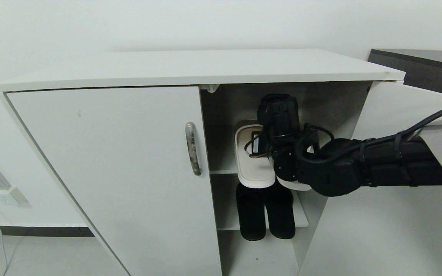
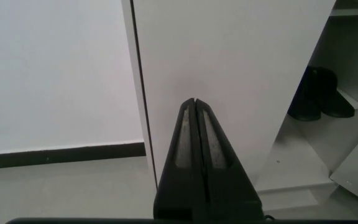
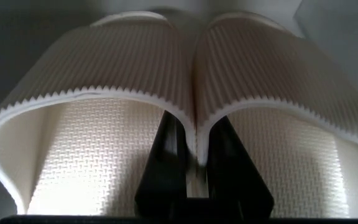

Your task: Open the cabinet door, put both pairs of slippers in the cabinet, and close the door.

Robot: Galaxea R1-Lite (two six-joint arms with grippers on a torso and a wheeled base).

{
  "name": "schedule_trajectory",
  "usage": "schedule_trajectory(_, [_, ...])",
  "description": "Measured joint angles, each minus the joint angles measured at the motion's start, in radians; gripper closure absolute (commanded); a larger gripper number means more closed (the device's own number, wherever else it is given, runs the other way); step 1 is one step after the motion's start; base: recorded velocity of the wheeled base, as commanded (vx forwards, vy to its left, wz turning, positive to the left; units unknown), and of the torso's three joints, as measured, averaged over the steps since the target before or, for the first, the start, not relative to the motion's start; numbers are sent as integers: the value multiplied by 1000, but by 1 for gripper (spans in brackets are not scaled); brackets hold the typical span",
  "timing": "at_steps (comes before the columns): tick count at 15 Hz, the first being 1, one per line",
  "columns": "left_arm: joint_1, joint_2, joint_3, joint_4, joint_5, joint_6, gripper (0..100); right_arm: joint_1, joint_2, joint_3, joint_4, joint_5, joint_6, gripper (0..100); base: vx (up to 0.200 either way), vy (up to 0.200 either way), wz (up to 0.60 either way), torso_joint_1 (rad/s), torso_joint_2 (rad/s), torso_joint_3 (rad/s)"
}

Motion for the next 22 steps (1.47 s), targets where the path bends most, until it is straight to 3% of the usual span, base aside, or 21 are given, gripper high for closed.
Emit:
schedule_trajectory(5, [0, 0, 0, 0, 0, -1, 100, -21, 45, -89, 76, 10, -1, 100, 0, 0, 0, 0, 0, 0])
schedule_trajectory(13, [0, 0, 0, 0, 0, -1, 100, -34, 66, -106, 81, 31, -1, 100, 0, 0, 0, 0, 0, 0])
schedule_trajectory(14, [0, 0, 0, 0, 0, -1, 100, -34, 67, -106, 81, 31, -1, 0, 0, 0, 0, 0, 0, 0])
schedule_trajectory(22, [0, 0, 0, 0, 0, -3, 100, -23, 36, -38, 80, 30, 0, 0, 0, 0, 0, 0, 0, 0])
